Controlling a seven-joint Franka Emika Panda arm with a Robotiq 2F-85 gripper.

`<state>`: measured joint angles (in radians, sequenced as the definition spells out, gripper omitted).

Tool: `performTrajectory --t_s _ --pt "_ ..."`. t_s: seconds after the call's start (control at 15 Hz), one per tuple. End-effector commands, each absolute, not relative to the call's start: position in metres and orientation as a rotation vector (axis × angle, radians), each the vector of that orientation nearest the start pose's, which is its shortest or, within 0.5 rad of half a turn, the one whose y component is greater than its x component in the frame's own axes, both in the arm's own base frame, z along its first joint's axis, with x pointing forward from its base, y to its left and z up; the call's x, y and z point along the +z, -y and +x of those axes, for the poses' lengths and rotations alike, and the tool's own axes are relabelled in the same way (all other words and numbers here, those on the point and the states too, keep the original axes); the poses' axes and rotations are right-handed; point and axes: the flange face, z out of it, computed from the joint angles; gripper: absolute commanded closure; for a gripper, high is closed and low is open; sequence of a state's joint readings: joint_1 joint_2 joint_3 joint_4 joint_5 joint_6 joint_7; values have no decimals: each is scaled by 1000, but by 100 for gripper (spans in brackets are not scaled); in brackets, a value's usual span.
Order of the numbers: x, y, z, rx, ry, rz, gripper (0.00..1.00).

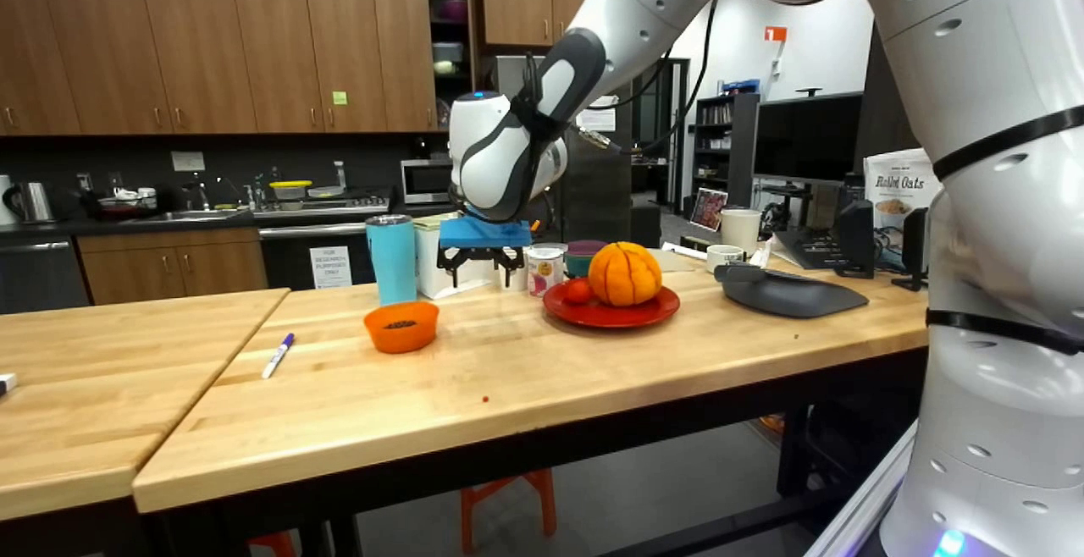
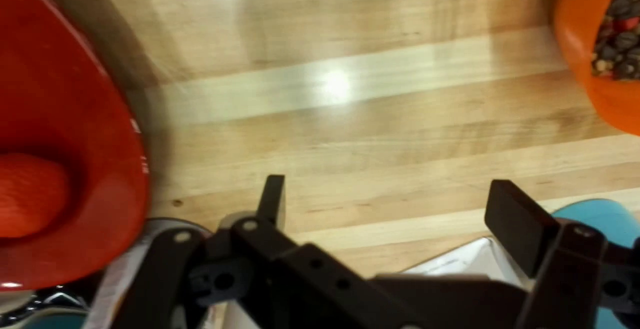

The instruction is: Push the orange bowl to the left

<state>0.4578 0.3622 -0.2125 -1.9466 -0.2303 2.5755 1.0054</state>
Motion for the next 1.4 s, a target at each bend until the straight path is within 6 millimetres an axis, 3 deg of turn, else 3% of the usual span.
performTrajectory --t_s 0.0,0.27,0.8,1.33 --pt "336 -156 591 -477 -1081 -3029 0" --pt "335 -153 576 -422 -1258 -3042 0" --pt "323 -130 570 -588 -1396 -2966 0" --pt "290 -95 526 -701 -1569 -2867 0"
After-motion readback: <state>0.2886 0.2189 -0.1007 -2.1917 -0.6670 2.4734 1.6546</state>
